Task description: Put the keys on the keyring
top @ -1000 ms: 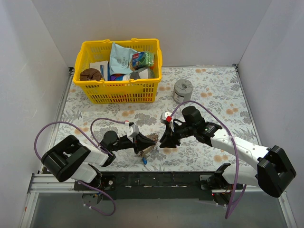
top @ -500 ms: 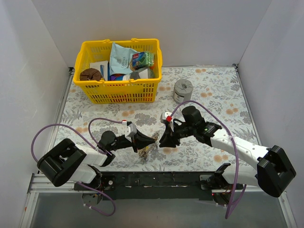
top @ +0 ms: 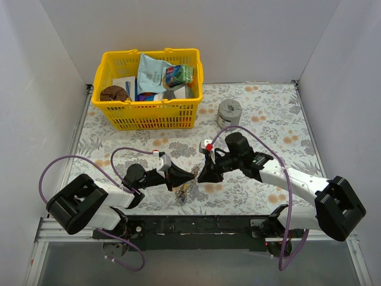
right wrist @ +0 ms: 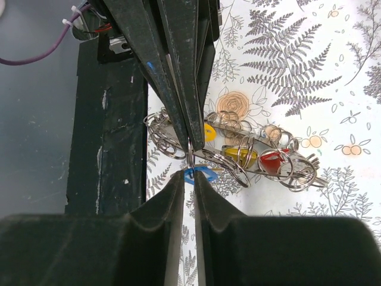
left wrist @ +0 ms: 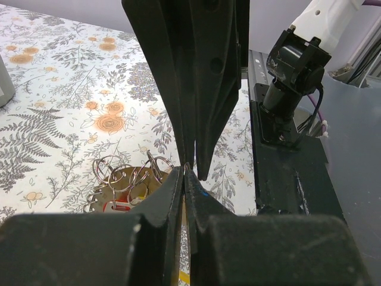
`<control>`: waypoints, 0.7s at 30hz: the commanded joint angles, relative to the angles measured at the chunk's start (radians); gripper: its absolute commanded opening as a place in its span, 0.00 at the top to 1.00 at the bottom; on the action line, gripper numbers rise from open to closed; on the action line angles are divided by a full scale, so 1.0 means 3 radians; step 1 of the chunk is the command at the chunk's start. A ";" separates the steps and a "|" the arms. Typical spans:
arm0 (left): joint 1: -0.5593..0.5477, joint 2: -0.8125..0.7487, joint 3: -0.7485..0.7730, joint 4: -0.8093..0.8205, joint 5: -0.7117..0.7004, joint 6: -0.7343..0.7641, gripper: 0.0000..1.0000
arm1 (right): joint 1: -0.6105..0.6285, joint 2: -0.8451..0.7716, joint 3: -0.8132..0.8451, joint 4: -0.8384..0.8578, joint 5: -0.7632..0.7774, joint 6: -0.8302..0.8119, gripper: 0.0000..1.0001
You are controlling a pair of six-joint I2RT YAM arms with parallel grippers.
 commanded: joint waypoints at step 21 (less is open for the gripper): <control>0.0017 -0.0056 0.0158 0.1558 0.0095 -0.0257 1.00 | 0.0027 0.0146 0.0033 0.0305 -0.0303 0.0068 0.99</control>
